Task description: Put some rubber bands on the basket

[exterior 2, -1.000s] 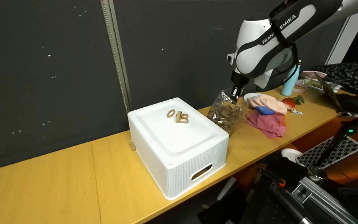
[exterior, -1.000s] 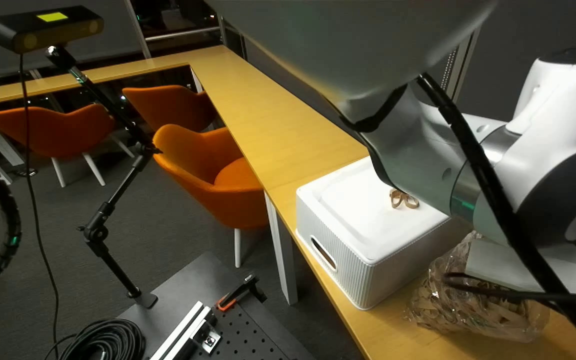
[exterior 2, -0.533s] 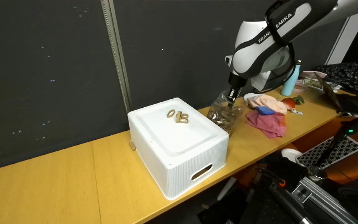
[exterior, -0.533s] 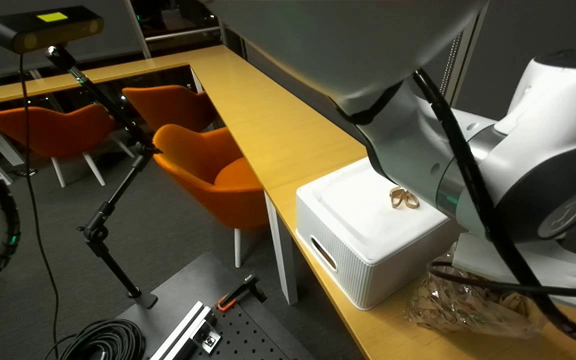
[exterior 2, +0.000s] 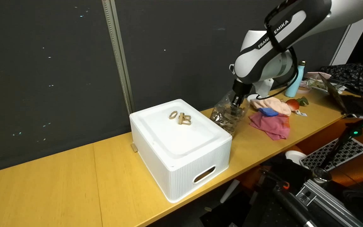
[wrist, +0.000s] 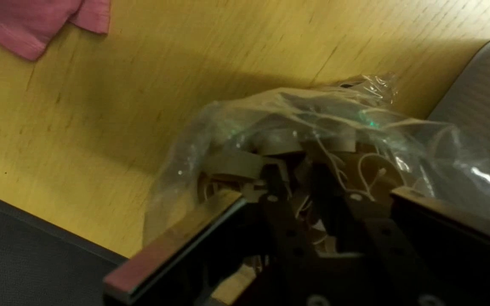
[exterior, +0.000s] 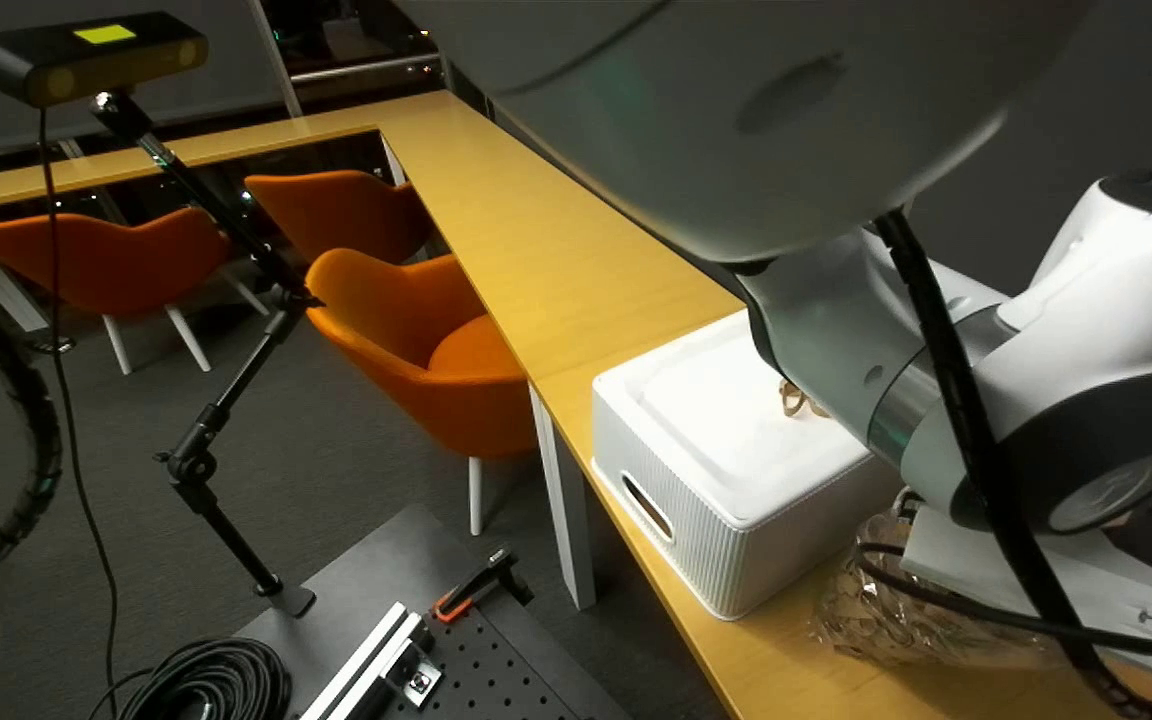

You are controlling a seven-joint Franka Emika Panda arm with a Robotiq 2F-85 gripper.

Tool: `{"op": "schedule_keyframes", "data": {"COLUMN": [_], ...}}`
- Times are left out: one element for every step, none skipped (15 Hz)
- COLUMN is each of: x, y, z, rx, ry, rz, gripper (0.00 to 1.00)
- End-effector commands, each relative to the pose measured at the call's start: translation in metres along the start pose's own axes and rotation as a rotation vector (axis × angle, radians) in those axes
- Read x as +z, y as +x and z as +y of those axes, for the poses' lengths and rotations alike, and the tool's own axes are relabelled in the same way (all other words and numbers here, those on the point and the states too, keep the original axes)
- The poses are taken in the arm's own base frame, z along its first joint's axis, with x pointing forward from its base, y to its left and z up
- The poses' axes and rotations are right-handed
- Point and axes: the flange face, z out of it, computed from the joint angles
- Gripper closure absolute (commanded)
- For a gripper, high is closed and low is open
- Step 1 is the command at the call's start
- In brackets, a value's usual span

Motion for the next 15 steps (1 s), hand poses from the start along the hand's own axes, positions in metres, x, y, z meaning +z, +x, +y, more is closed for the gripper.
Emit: {"op": "schedule_keyframes", "data": {"x": [0.005, 0.008, 0.011, 0.016, 0.023, 0.027, 0.032, 0.034, 0.038, 0.041, 0.043, 0.045, 0.045, 0.045, 0.045], "y": [0.0, 0.0, 0.0, 0.001, 0.001, 0.001, 0.002, 0.002, 0.002, 0.001, 0.001, 0.001, 0.001, 0.002, 0.002], "z": [0.004, 0.005, 0.005, 0.004, 0.003, 0.002, 0.001, 0.001, 0.001, 0.001, 0.003, 0.003, 0.004, 0.005, 0.006], "rx": [-0.008, -0.008, -0.012, -0.018, -0.024, -0.029, -0.032, -0.036, -0.042, -0.046, -0.048, -0.05, -0.054, -0.055, -0.056], "ry": [0.017, 0.021, 0.025, 0.03, 0.035, 0.039, 0.042, 0.041, 0.039, 0.041, 0.039, 0.038, 0.033, 0.028, 0.025], "rz": [0.03, 0.029, 0.03, 0.028, 0.022, 0.02, 0.017, 0.017, 0.019, 0.023, 0.025, 0.027, 0.032, 0.039, 0.046], "gripper": [0.45, 0.37, 0.3, 0.22, 0.15, 0.07, 0.04, 0.02, 0.0, 0.0, 0.01, 0.06, 0.11, 0.3, 0.31]}}
